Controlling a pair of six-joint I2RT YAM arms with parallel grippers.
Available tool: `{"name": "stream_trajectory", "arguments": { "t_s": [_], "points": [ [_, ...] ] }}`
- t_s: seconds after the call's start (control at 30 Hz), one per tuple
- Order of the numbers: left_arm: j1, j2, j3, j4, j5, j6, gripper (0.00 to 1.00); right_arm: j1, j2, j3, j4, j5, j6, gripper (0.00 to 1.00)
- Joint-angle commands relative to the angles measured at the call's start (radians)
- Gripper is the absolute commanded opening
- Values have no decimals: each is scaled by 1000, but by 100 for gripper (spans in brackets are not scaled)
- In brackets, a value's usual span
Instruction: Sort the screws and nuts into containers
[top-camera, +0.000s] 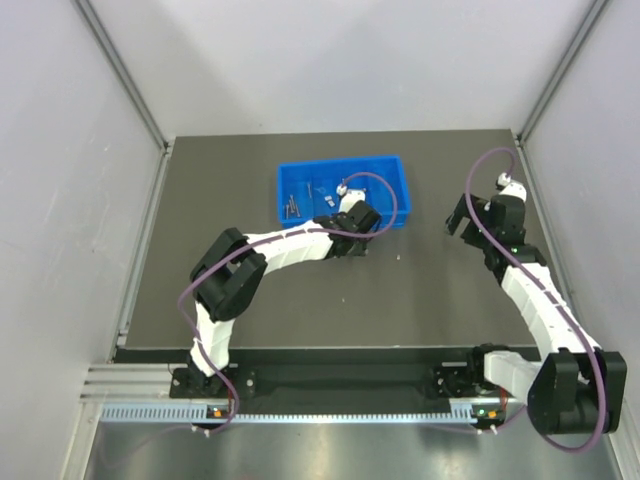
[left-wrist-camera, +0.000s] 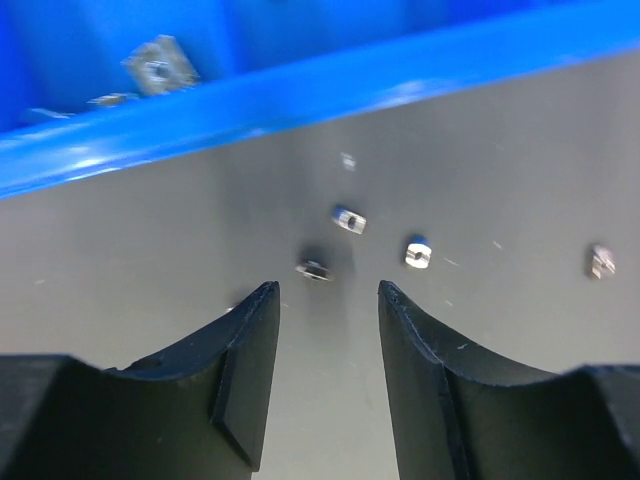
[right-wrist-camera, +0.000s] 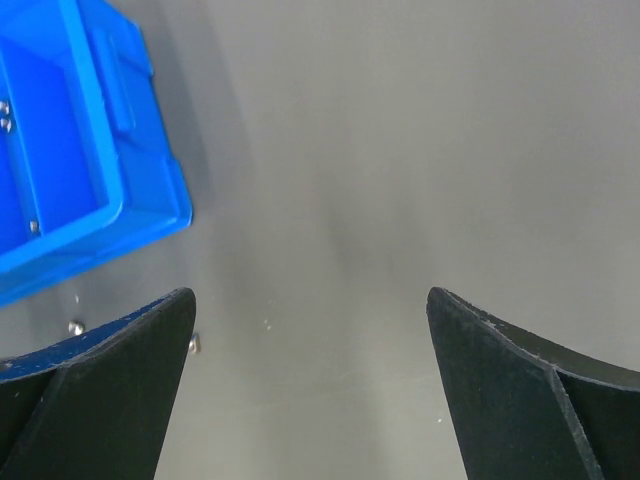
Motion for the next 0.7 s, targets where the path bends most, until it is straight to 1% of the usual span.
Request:
{"name": "stream_trajectory", "arguments": {
  "t_s": [0.0,0.2,0.4,0.47,0.6,0.67],
  "points": [
    [-2,-25,-19,-31,-120,-61,50,33,11,52,-1,-9,-15,100],
    [7,-60,-70,-63,-148,-94,50,41,22,54,-6,5,-18,100],
    [13,-73,-105,-57,-140,-106,50,42,30,52,-6,14,-18,100],
    [15,-69,-109,-43,-119,-95,50,42,31,52,-6,17,-16,100],
    [19,-53,-113,-20,-99,-88,49,42,28,54,-15,30,-16,100],
    [21,-42,-110,-24,-97,-88,46,44,25,54,-18,40,-15,100]
  ]
}}
